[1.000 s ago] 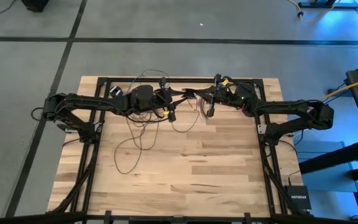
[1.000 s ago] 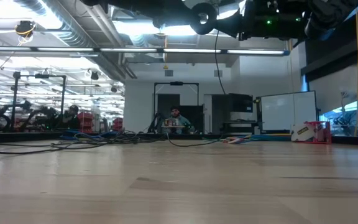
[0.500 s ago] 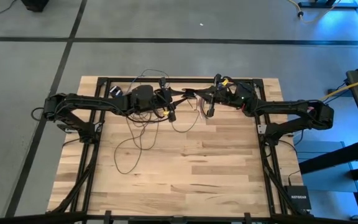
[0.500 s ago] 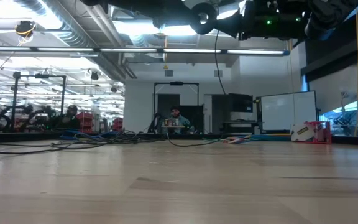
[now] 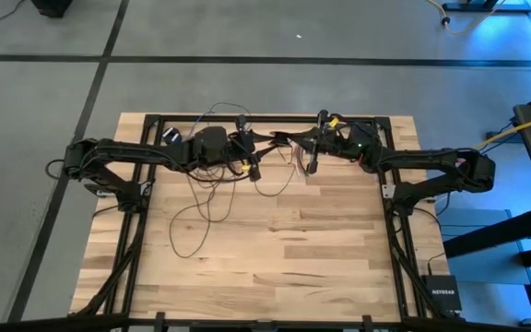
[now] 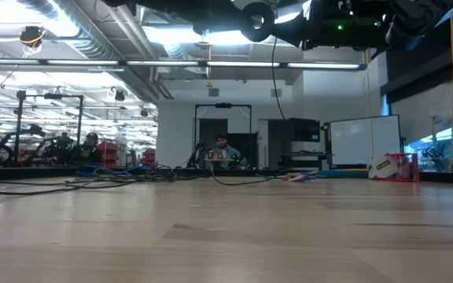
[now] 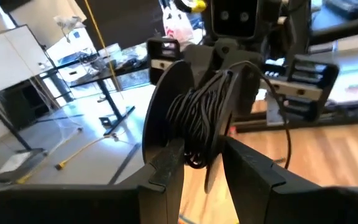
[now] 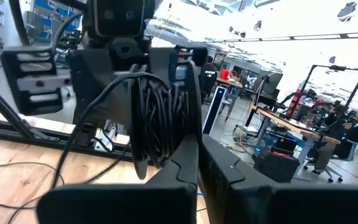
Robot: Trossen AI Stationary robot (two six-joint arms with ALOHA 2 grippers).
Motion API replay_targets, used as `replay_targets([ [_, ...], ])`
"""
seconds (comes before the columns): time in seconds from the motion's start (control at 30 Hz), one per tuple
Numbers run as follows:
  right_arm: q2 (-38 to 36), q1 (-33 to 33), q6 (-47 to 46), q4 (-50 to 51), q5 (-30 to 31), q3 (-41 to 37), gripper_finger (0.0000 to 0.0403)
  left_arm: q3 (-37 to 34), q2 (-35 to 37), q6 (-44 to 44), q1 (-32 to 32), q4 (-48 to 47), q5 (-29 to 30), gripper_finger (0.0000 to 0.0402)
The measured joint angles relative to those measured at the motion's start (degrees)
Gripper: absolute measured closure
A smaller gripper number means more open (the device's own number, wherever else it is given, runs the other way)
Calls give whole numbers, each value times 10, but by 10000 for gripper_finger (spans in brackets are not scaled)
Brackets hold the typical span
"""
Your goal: Coiling cords
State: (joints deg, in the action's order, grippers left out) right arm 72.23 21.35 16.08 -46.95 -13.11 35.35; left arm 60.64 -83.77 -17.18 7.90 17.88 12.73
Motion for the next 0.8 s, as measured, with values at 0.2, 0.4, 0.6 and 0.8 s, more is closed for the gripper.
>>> replay_targets([
  [0.2, -9, 0, 7, 6, 21, 0, 394, 0, 52, -7, -46, -53, 112, 300],
  [0.4, -9, 0, 9, 10, 35, 0, 394, -4, 78, -16, -122, -130, 215, 300],
  [0.6, -9, 0, 9, 12, 35, 0, 394, -5, 76, -38, -136, -114, 246, 300],
  [0.8, -9, 0, 9, 9, 35, 0, 393, -4, 63, 0, -127, -120, 183, 300],
])
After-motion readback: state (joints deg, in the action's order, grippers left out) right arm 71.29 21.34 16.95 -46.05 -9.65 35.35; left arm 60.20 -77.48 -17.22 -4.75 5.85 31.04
